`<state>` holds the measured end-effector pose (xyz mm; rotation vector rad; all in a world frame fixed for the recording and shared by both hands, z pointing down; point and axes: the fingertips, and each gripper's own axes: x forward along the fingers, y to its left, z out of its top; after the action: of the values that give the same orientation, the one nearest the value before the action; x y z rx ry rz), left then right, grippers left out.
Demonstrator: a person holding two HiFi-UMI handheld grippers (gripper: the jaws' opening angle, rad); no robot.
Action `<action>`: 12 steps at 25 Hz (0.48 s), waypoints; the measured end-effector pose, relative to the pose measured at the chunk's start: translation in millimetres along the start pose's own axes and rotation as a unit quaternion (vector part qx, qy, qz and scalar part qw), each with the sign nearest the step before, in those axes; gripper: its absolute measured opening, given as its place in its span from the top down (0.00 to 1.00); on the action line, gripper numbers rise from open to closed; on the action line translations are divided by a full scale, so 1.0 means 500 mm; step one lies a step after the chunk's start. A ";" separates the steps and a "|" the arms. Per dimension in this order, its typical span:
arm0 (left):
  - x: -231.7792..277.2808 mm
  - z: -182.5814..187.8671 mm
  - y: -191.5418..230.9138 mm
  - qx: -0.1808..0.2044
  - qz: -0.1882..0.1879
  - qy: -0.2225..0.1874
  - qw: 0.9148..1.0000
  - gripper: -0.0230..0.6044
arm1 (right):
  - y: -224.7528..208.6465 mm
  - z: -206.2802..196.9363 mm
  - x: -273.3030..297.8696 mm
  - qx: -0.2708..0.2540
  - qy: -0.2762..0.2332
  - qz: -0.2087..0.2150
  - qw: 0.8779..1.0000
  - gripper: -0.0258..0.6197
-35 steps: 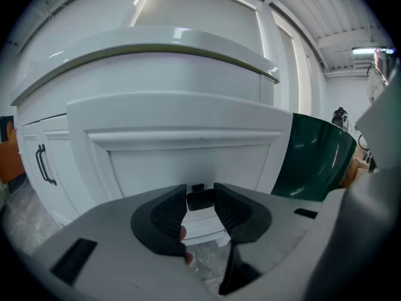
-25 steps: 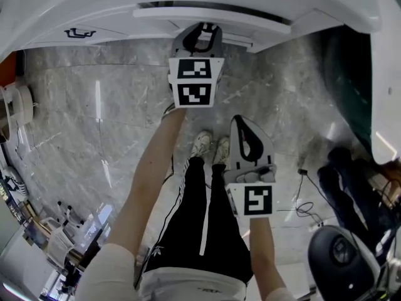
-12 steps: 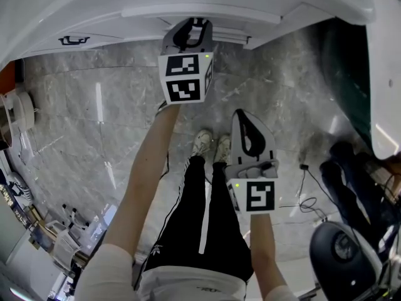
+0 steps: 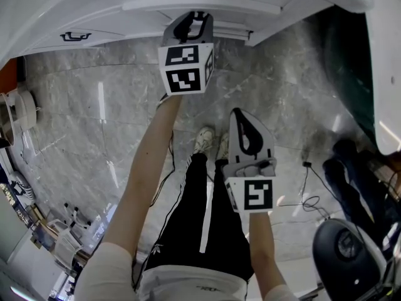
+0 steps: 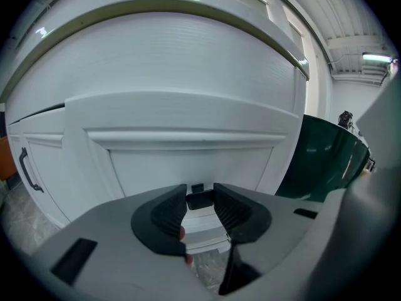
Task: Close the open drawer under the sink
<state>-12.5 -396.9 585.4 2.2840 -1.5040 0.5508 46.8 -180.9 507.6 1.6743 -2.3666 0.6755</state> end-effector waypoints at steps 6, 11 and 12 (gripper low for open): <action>-0.002 -0.002 0.003 0.002 0.012 0.000 1.000 0.72 | 0.007 -0.010 -0.023 -0.001 0.005 -0.001 1.000 0.92; -0.031 -0.024 -0.001 0.001 0.017 0.006 1.000 0.72 | -0.001 -0.021 -0.046 0.006 0.005 -0.011 1.000 0.92; -0.040 -0.028 -0.002 -0.002 0.018 0.005 1.000 0.72 | 0.000 -0.023 -0.049 0.007 0.003 -0.012 1.000 0.92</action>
<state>-20.6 -373.7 587.6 2.2522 -1.5425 0.5686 54.2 -154.7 508.1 1.7008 -2.3382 0.6930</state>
